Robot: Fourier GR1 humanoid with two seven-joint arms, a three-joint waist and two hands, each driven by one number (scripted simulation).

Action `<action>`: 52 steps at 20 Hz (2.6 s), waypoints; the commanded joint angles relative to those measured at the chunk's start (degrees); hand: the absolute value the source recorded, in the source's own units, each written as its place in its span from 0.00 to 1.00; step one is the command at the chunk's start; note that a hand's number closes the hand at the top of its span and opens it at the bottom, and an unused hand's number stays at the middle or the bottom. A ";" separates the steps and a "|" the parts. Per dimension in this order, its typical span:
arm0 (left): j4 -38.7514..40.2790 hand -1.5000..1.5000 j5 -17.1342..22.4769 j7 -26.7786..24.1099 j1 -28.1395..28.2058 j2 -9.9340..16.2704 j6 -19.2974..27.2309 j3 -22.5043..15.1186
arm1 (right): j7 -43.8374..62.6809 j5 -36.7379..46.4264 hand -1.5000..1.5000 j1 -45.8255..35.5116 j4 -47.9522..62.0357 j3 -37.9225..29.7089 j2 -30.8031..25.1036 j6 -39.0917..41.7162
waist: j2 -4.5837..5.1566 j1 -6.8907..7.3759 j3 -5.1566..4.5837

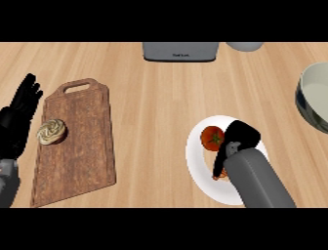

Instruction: Pick the croissant from the plate and place it in the bowl

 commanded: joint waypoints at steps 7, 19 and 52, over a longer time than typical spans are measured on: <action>0.81 0.50 -1.44 -4.22 2.91 -2.55 -1.53 -0.08 | 1.95 3.64 1.00 -2.45 9.13 -2.30 0.91 -4.59 | 0.94 0.30 0.59; -0.49 0.50 -1.57 -0.11 1.93 -1.88 -0.42 0.79 | -51.20 0.34 1.00 2.91 -12.96 19.68 -9.02 3.45 | -0.89 -0.50 0.92; -2.05 0.50 -3.25 2.47 -1.23 -3.11 -2.14 2.12 | -112.06 -34.75 1.00 -3.29 8.43 -24.16 -48.29 4.44 | 1.15 1.22 0.68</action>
